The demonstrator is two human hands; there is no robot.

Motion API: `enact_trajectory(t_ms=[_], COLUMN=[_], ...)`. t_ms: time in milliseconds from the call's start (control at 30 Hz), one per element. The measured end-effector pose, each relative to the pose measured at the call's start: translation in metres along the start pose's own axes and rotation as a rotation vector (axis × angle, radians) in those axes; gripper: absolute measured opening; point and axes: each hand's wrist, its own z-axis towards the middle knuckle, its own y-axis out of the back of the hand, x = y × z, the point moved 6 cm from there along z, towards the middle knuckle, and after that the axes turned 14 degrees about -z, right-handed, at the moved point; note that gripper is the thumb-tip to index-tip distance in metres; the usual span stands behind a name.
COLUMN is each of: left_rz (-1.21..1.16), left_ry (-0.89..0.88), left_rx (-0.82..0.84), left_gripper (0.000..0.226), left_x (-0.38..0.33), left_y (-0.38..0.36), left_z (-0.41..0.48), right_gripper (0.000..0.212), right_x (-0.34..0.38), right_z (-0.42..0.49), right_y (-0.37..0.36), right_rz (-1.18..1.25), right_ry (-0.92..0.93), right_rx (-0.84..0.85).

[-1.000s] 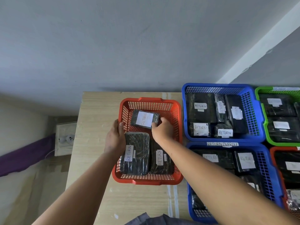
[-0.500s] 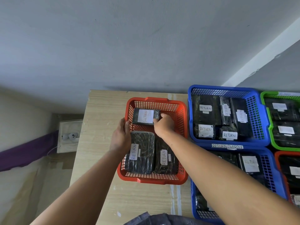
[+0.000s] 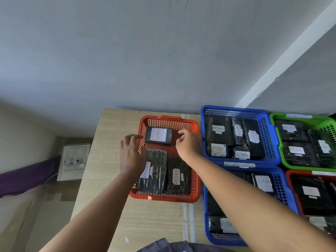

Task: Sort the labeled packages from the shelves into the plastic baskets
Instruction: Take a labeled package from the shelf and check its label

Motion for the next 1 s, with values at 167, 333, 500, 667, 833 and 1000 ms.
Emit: enact_trajectory(t_ms=[167,333,500,667,833,1000], left_rz=[-0.073,-0.097,-0.030,-0.010,-0.070,-0.095], left_ry=[-0.071,-0.171,-0.256,-0.401,-0.458,-0.560], left_rx=[0.085,0.250,0.374,0.428,0.452,0.518], left_gripper=[0.033,0.029,0.032,0.023,0.013,0.009], left_x=[-0.044,-0.089,-0.131,-0.176,-0.232,-0.289], left_y=[-0.016,-0.038,-0.068,-0.113,-0.169,-0.232], left_z=[-0.016,-0.043,-0.083,-0.136,-0.209,-0.289], right_gripper=[0.029,0.034,0.042,0.053,0.065,0.061], right_x=[-0.024,-0.057,-0.106,-0.181,-0.283,-0.385], right_z=[-0.025,-0.048,-0.069,-0.101,-0.145,-0.199], right_y=[0.039,0.081,0.124,0.166,0.209,0.252], right_rz=[0.008,0.019,-0.001,-0.009,-0.053,-0.021], right_ry=[0.081,0.079,0.083,0.094,0.090,0.037], right_rx=[-0.120,-0.208,-0.261,-0.309,-0.352,-0.439])
